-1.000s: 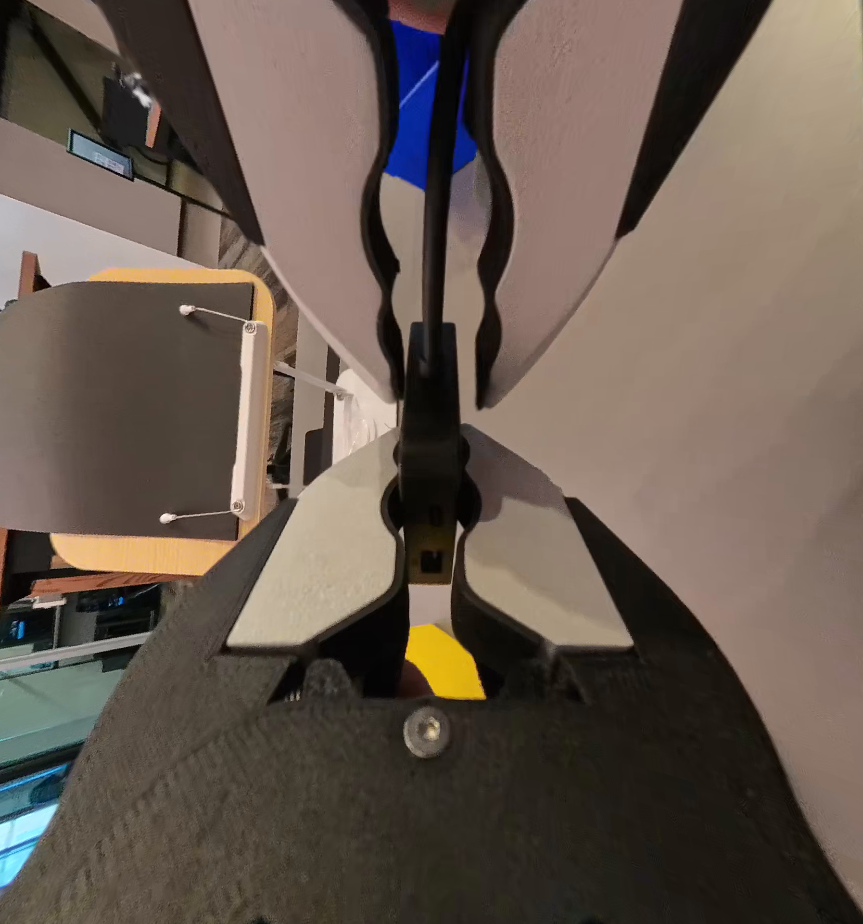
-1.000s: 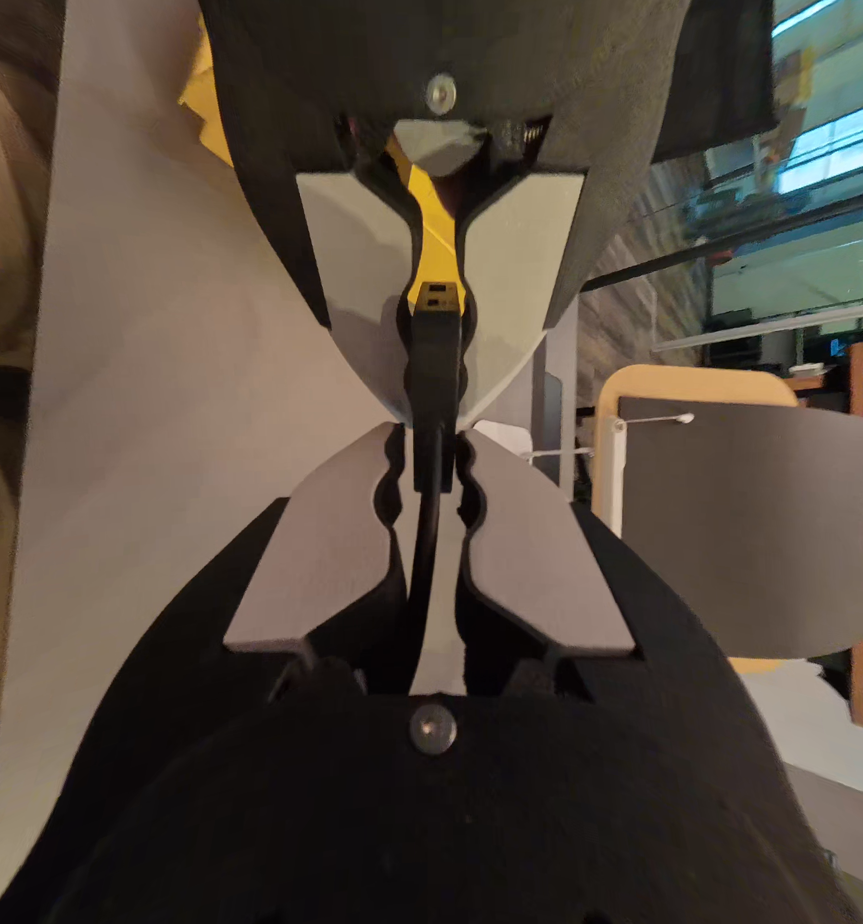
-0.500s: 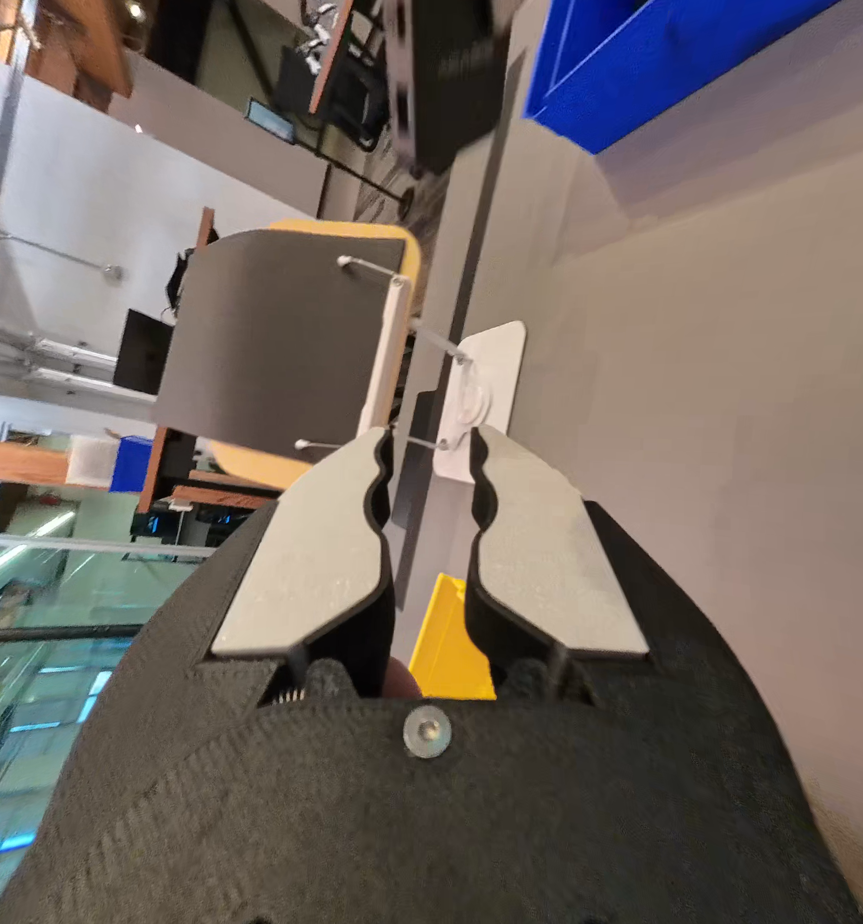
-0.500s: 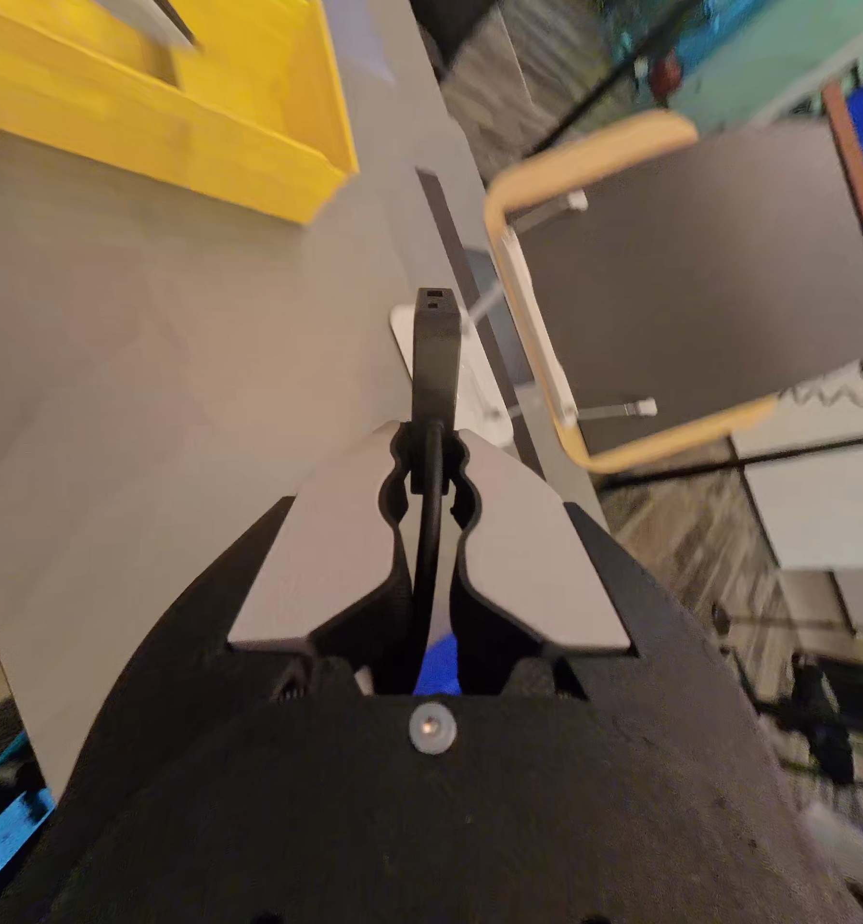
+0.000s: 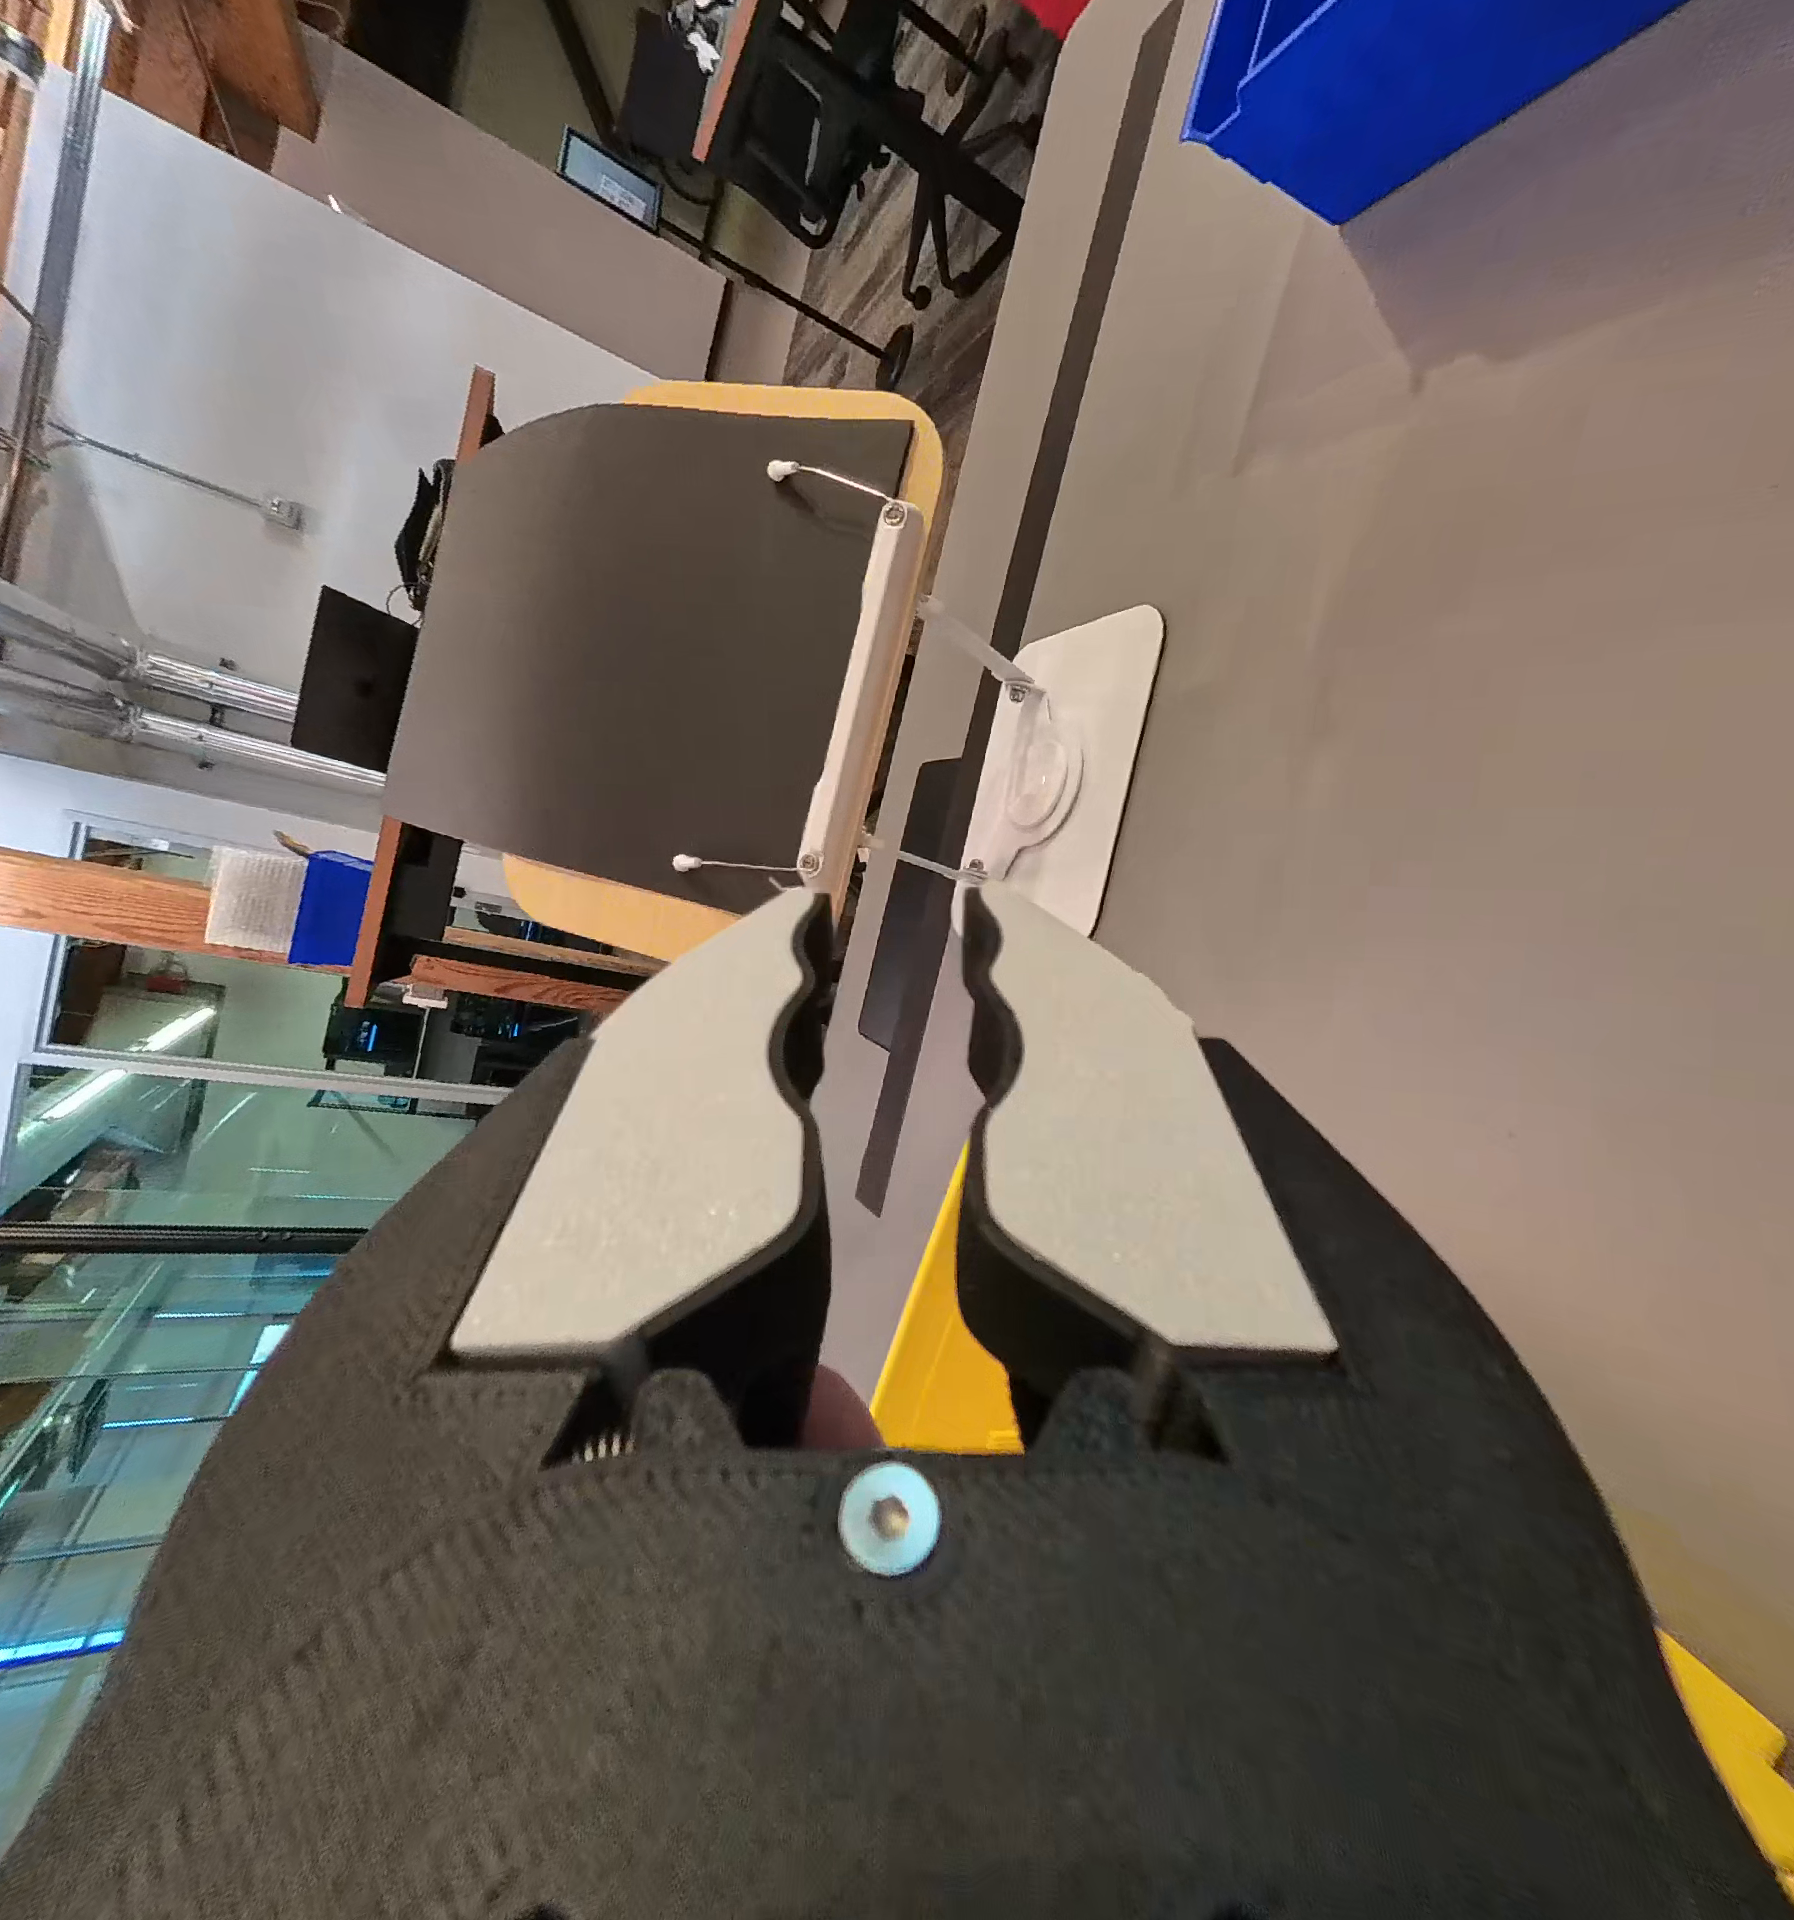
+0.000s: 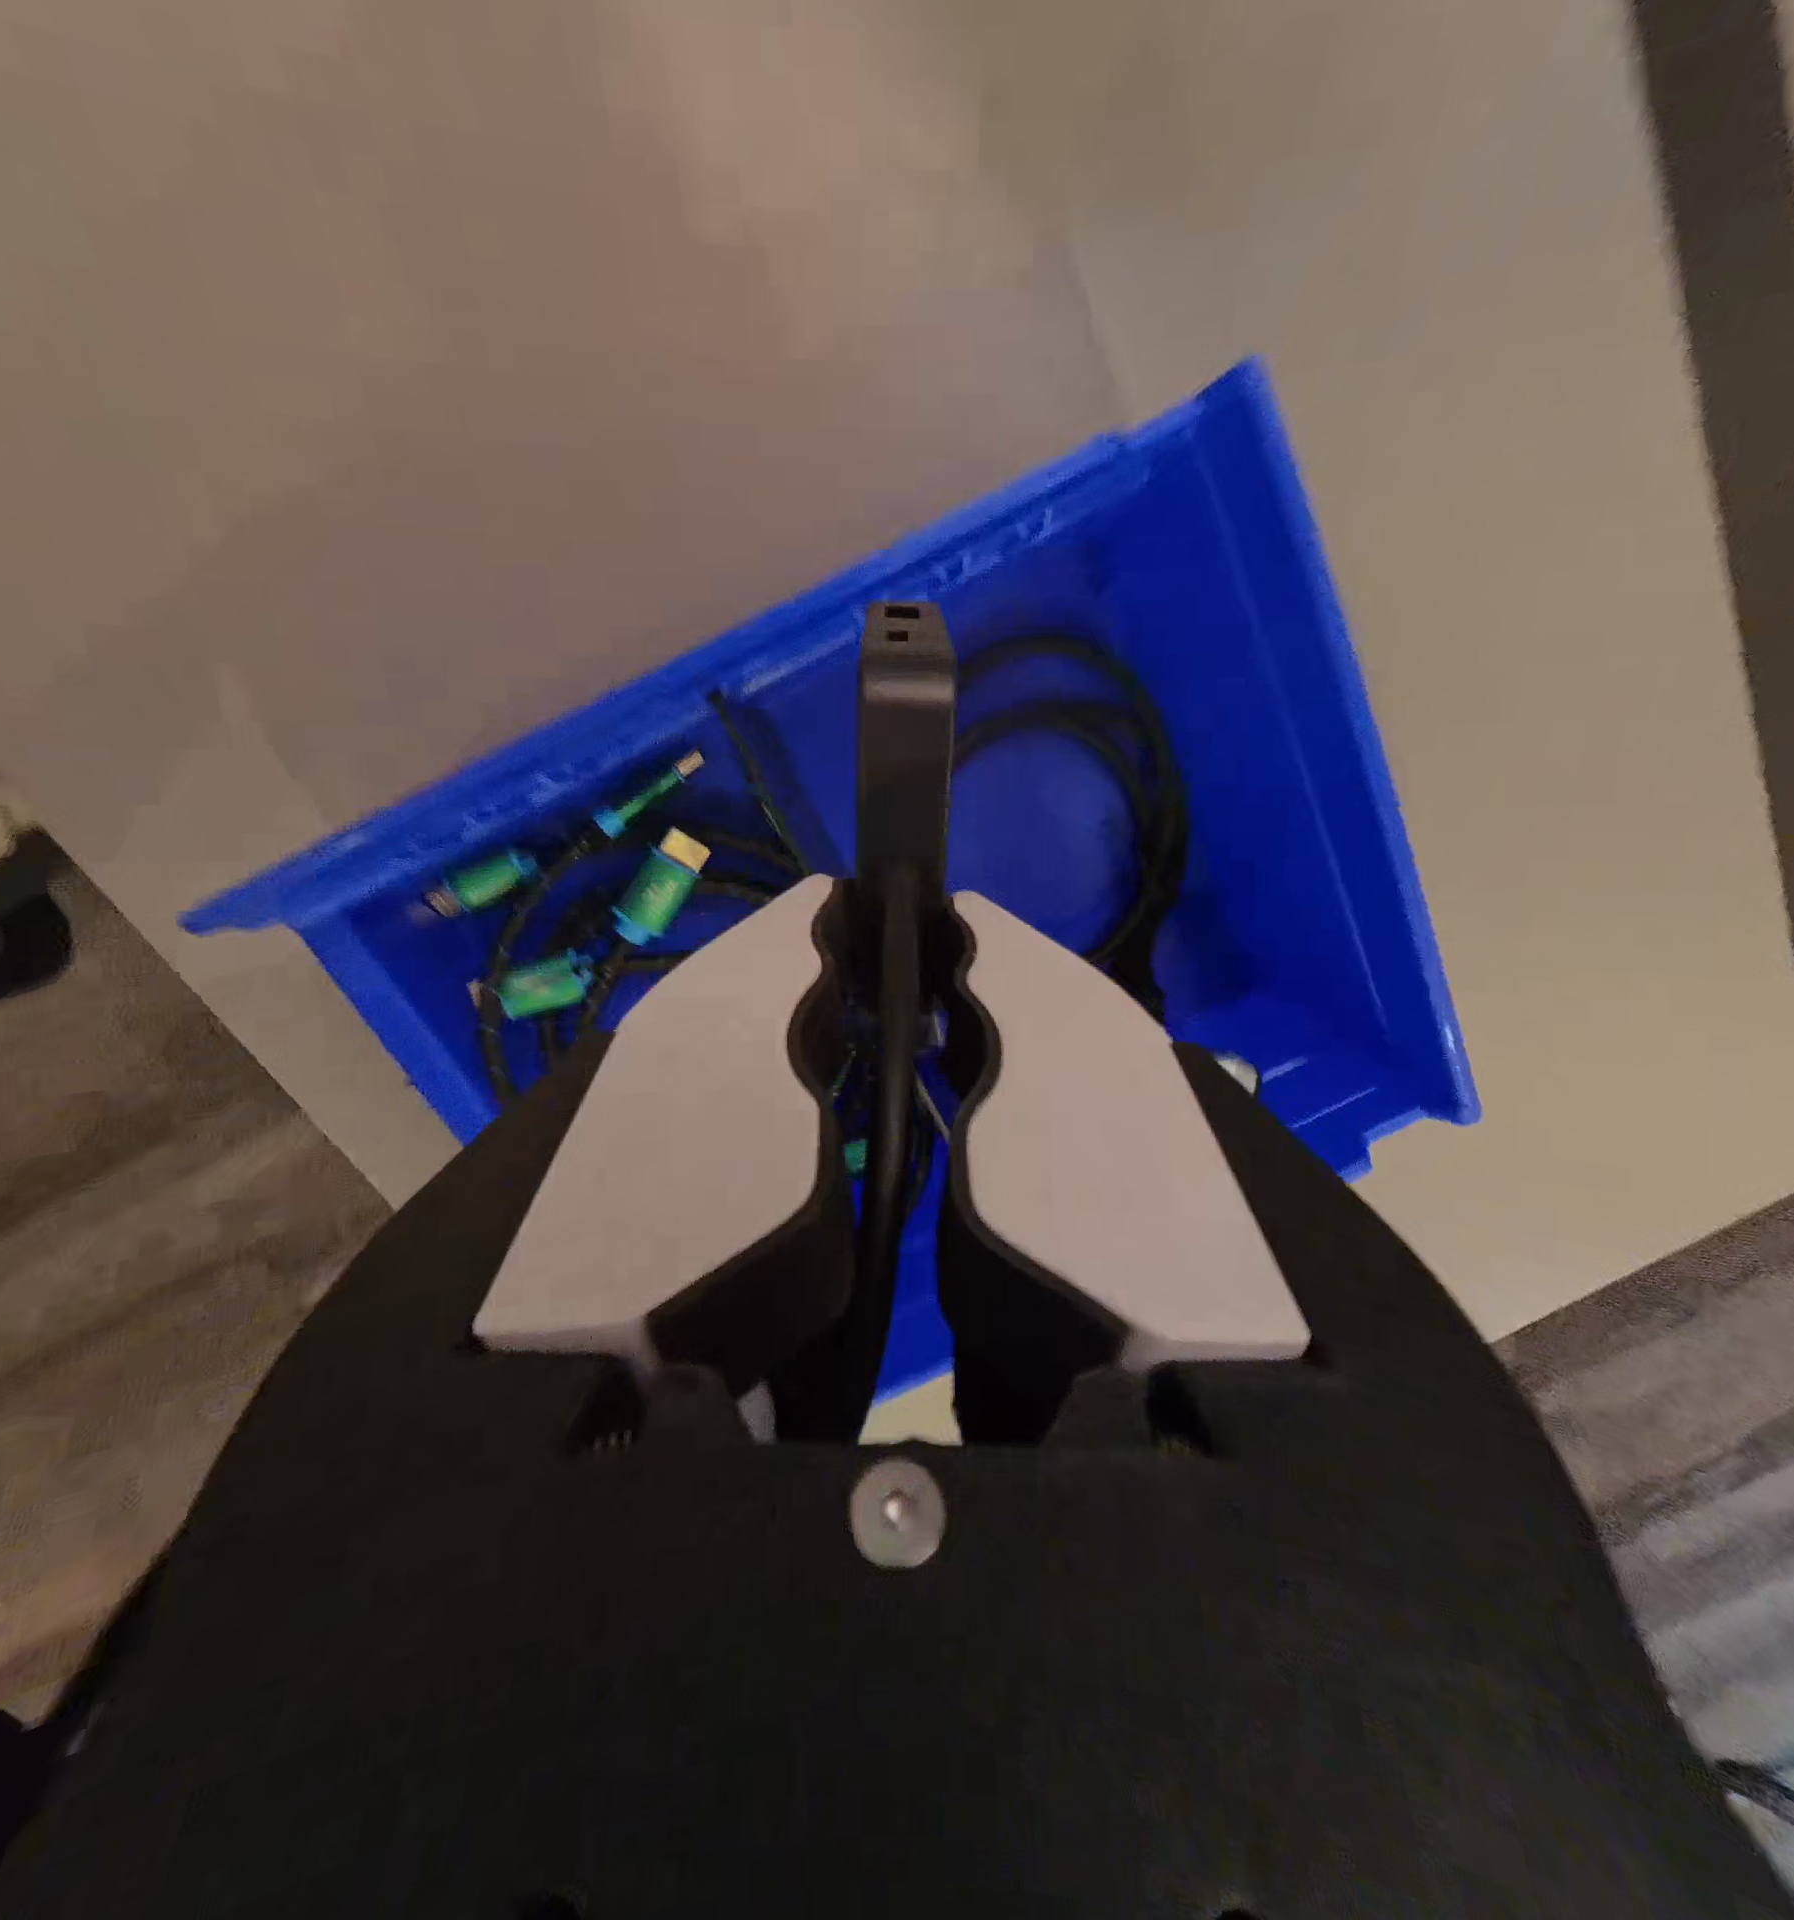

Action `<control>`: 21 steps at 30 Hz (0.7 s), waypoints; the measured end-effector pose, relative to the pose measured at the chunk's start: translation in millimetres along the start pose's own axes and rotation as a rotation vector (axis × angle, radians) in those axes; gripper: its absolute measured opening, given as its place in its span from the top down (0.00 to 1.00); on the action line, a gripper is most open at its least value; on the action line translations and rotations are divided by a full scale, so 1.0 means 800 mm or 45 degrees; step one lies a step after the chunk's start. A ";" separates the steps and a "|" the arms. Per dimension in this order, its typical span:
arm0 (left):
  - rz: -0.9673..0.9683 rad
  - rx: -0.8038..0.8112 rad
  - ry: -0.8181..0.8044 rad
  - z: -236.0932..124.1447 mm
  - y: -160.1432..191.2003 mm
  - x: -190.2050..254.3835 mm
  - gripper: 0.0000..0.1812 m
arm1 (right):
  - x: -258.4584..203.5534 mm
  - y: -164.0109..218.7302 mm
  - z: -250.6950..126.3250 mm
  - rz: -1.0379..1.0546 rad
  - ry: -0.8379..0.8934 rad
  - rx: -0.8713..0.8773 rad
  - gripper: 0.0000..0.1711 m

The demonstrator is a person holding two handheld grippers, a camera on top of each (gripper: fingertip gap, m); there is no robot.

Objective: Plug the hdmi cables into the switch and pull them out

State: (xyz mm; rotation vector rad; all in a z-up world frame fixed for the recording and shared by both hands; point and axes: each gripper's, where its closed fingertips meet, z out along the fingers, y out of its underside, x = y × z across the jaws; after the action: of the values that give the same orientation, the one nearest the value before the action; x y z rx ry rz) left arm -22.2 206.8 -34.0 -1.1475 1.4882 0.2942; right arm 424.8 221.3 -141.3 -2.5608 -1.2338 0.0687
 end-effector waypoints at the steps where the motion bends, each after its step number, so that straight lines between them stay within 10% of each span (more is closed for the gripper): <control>1: 0.001 -0.001 0.008 0.002 0.001 0.002 0.87 | 0.003 0.006 0.015 -0.035 -0.023 -0.062 0.92; 9: 0.025 -0.033 0.060 0.013 0.008 0.018 0.87 | 0.034 0.010 0.090 -0.373 0.003 -0.436 0.92; 12: 0.036 -0.056 0.069 0.015 0.015 0.020 0.87 | 0.064 0.012 0.106 -0.180 0.044 -0.451 0.68; 21: -0.009 -0.129 0.060 0.017 0.047 0.010 0.85 | 0.098 0.003 0.020 0.078 0.455 -0.250 0.69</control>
State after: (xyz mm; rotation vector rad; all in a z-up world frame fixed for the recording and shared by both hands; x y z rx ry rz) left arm -41.9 231.1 -60.2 -1.2476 1.5246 0.3426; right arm 473.6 284.4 -150.8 -2.6193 -1.0691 -0.4983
